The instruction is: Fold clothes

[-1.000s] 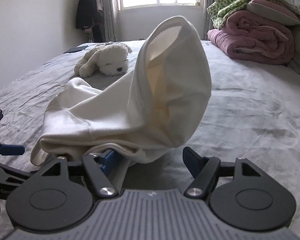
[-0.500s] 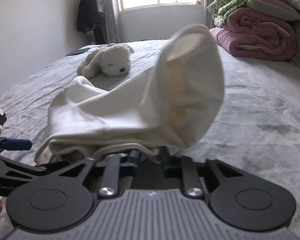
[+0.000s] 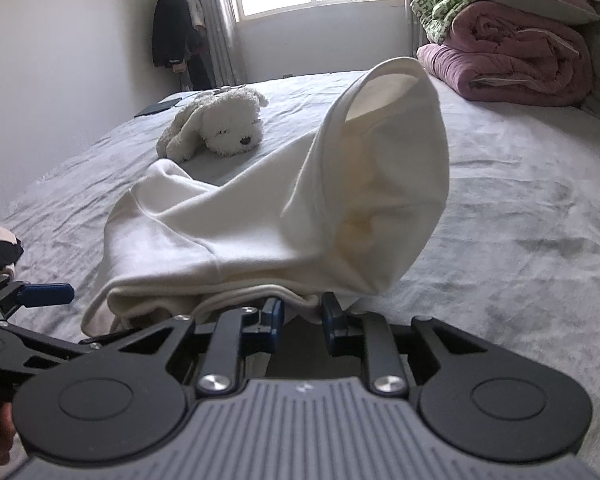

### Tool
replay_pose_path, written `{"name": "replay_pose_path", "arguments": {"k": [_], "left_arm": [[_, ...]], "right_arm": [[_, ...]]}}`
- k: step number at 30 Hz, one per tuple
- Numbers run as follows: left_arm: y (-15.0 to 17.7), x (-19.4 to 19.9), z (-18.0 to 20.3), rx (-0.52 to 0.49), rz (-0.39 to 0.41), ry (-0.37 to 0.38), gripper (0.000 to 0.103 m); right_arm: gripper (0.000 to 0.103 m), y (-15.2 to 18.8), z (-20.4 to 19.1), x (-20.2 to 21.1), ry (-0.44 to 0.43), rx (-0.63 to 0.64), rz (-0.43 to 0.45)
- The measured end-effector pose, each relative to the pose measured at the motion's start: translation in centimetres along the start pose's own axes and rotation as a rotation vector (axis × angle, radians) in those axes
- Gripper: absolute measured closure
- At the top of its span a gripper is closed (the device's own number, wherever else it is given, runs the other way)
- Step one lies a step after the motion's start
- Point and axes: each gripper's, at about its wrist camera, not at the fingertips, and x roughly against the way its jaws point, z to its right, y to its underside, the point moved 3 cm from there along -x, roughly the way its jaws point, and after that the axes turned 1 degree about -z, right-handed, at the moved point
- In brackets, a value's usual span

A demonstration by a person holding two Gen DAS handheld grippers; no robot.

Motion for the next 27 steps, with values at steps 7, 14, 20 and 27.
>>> {"name": "replay_pose_path", "arguments": {"k": [7, 14, 20, 27], "left_arm": [[-1.5, 0.1, 0.7, -0.033, 0.021, -0.001, 0.001], [-2.6, -0.4, 1.1, -0.021, 0.016, 0.001, 0.003], [-2.3, -0.5, 1.1, -0.022, 0.007, -0.007, 0.008], [-2.5, -0.2, 0.9, -0.025, 0.014, -0.003, 0.043]], "right_arm": [[0.075, -0.3, 1.1, 0.2, -0.013, -0.073, -0.004], [0.080, 0.0, 0.8, 0.1, -0.006, -0.041, -0.007], [0.081, 0.2, 0.6, 0.0, -0.003, -0.035, -0.014], [0.082, 0.4, 0.6, 0.3, -0.001, -0.023, -0.013]]}}
